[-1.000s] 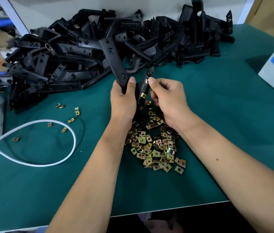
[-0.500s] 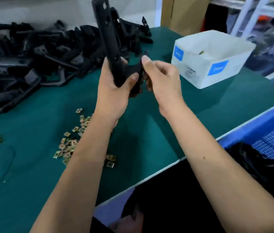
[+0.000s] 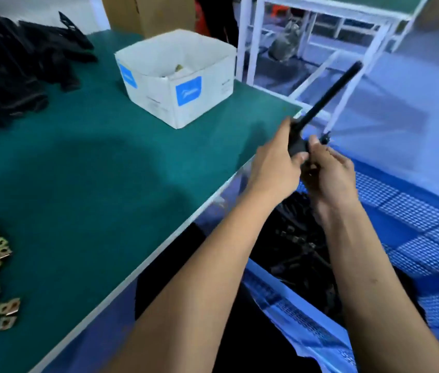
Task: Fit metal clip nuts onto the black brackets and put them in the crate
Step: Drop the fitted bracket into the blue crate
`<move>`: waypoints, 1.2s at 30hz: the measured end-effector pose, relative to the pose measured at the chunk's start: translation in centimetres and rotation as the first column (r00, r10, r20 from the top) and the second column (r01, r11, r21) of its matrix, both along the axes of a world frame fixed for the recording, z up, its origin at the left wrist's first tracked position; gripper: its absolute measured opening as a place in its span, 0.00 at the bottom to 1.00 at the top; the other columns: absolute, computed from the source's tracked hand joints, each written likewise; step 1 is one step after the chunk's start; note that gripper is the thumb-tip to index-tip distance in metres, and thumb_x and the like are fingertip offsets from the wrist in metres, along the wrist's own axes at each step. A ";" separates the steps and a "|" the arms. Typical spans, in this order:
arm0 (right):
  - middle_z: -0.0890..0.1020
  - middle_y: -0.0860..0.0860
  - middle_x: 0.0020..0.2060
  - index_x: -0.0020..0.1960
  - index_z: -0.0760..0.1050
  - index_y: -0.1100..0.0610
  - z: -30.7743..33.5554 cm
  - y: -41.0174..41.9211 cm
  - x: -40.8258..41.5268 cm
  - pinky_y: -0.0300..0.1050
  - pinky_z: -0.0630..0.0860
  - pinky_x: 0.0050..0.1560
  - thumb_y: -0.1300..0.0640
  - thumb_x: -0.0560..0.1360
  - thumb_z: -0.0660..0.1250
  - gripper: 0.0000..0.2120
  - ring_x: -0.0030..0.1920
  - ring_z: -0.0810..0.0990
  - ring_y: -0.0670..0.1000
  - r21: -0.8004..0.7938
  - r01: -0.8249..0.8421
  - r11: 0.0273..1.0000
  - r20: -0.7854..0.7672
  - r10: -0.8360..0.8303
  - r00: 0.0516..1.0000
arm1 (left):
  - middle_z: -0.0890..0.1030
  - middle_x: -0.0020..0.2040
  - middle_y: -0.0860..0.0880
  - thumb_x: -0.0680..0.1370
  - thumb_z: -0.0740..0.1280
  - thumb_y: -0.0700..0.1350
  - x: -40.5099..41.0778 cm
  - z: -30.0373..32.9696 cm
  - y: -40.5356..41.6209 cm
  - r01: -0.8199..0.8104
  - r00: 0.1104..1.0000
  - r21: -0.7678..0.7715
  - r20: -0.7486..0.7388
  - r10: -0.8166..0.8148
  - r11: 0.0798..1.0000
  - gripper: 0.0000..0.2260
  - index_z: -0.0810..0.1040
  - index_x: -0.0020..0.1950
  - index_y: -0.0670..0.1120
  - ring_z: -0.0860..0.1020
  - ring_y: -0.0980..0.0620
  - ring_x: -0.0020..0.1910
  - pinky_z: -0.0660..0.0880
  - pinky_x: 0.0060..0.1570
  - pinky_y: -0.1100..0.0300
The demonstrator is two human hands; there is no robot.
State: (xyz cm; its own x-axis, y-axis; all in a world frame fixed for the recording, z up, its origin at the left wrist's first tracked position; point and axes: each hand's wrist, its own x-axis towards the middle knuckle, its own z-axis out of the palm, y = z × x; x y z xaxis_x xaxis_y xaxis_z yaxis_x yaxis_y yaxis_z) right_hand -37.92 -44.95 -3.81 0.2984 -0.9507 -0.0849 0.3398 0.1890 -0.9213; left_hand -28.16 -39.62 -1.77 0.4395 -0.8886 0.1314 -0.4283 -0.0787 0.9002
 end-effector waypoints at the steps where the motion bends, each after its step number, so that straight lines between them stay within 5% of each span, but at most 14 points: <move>1: 0.78 0.61 0.39 0.46 0.80 0.61 -1.3 -0.7 -1.5 0.46 0.73 0.40 0.56 0.79 0.71 0.08 0.36 0.76 0.54 0.054 0.012 0.998 -0.027 -0.011 1.000 | 0.81 0.63 0.43 0.79 0.71 0.43 -1.3 -1.3 -0.9 0.030 0.999 0.048 -0.027 -0.029 0.998 0.26 0.67 0.75 0.51 0.81 0.39 0.58 0.77 0.59 0.46; 6: 0.84 0.55 0.42 0.51 0.75 0.56 -6.4 -2.2 -5.2 0.42 0.73 0.29 0.54 0.84 0.62 0.07 0.34 0.82 0.53 0.336 0.000 0.942 -0.030 0.011 0.999 | 0.80 0.61 0.42 0.79 0.72 0.43 -5.4 -7.3 -2.9 0.151 0.921 0.234 -0.387 -0.050 0.960 0.16 0.72 0.64 0.45 0.81 0.40 0.58 0.83 0.52 0.41; 8: 0.85 0.57 0.50 0.54 0.76 0.59 -7.9 -2.8 -5.9 0.49 0.81 0.39 0.57 0.84 0.62 0.07 0.43 0.85 0.56 0.448 0.081 0.891 -0.058 -0.062 0.996 | 0.79 0.61 0.42 0.79 0.72 0.45 -6.5 -9.0 -3.1 0.170 0.863 0.294 -0.505 0.002 0.940 0.14 0.73 0.61 0.45 0.82 0.41 0.57 0.84 0.48 0.42; 10: 0.85 0.60 0.54 0.57 0.75 0.65 -9.2 -3.5 -6.4 0.59 0.83 0.52 0.61 0.84 0.62 0.07 0.49 0.85 0.60 0.519 0.245 0.819 -0.134 -0.205 0.970 | 0.79 0.62 0.42 0.79 0.71 0.52 -6.7 -10.2 -2.9 0.182 0.881 0.386 -0.473 0.025 0.904 0.19 0.71 0.65 0.47 0.83 0.40 0.57 0.83 0.53 0.43; 14: 0.84 0.59 0.55 0.55 0.74 0.61 -10.2 -4.0 -6.7 0.49 0.83 0.40 0.62 0.82 0.65 0.03 0.38 0.84 0.51 0.572 0.418 0.706 -0.227 -0.353 0.907 | 0.75 0.69 0.43 0.79 0.67 0.60 -4.9 -11.7 -2.1 0.134 0.970 0.517 -0.244 -0.004 0.846 0.31 0.64 0.76 0.47 0.77 0.40 0.66 0.76 0.65 0.47; 16: 0.82 0.60 0.59 0.53 0.75 0.60 -10.8 -3.9 -6.3 0.52 0.82 0.56 0.61 0.81 0.65 0.03 0.48 0.84 0.54 0.595 0.433 0.677 -0.238 -0.366 0.900 | 0.78 0.67 0.46 0.80 0.66 0.59 -4.0 -11.8 -1.8 0.078 0.990 0.489 -0.142 -0.009 0.869 0.27 0.67 0.75 0.47 0.76 0.43 0.66 0.73 0.64 0.50; 18: 0.82 0.58 0.51 0.46 0.73 0.59 -11.0 -3.6 -5.4 0.54 0.78 0.65 0.64 0.78 0.67 0.04 0.44 0.81 0.53 0.564 0.507 0.652 -0.314 -0.399 0.862 | 0.81 0.56 0.52 0.81 0.67 0.56 -3.4 -11.5 -1.5 0.024 0.996 0.417 -0.087 0.014 0.909 0.20 0.71 0.69 0.49 0.79 0.46 0.61 0.74 0.59 0.52; 21: 0.80 0.56 0.42 0.47 0.74 0.61 -10.4 -2.8 -3.5 0.57 0.80 0.59 0.64 0.75 0.67 0.02 0.36 0.76 0.52 0.478 0.613 0.629 -0.444 -0.429 0.787 | 0.81 0.45 0.58 0.81 0.68 0.50 -2.8 -9.8 -1.2 -0.001 0.997 0.308 -0.072 0.024 0.952 0.12 0.73 0.63 0.52 0.82 0.47 0.52 0.78 0.56 0.51; 25: 0.80 0.56 0.48 0.52 0.75 0.57 -8.6 -1.5 -0.8 0.52 0.79 0.51 0.64 0.73 0.64 0.08 0.40 0.77 0.54 0.253 0.621 0.741 -0.529 -0.432 0.731 | 0.85 0.47 0.52 0.79 0.66 0.42 -1.7 -5.9 -1.3 -0.074 0.997 0.120 -0.014 0.076 0.990 0.10 0.74 0.59 0.51 0.83 0.44 0.48 0.79 0.54 0.46; 29: 0.82 0.47 0.43 0.53 0.79 0.57 -4.3 0.5 3.0 0.47 0.77 0.55 0.63 0.75 0.65 0.09 0.44 0.80 0.49 -0.369 0.355 0.859 -0.578 -0.512 0.635 | 0.85 0.42 0.51 0.77 0.66 0.36 1.5 -1.5 0.0 -0.179 0.980 -0.115 -0.107 0.167 0.977 0.10 0.76 0.54 0.49 0.84 0.44 0.41 0.81 0.49 0.46; 32: 0.80 0.44 0.37 0.51 0.79 0.57 -0.1 2.9 7.1 0.40 0.70 0.43 0.60 0.75 0.66 0.06 0.37 0.76 0.46 -0.678 0.151 0.719 -0.438 -0.561 0.703 | 0.82 0.38 0.57 0.75 0.66 0.36 5.0 1.2 2.4 -0.281 0.960 -0.226 -0.065 0.274 0.933 0.11 0.76 0.53 0.50 0.83 0.52 0.40 0.80 0.49 0.51; 36: 0.83 0.48 0.36 0.50 0.78 0.56 3.5 7.3 14.5 0.46 0.72 0.39 0.59 0.76 0.68 0.03 0.36 0.78 0.52 -0.732 -0.074 0.677 -0.417 -0.359 0.835 | 0.81 0.38 0.59 0.73 0.67 0.38 10.9 4.0 7.5 -0.460 0.881 -0.282 -0.027 0.472 0.842 0.11 0.78 0.52 0.51 0.81 0.58 0.41 0.77 0.46 0.59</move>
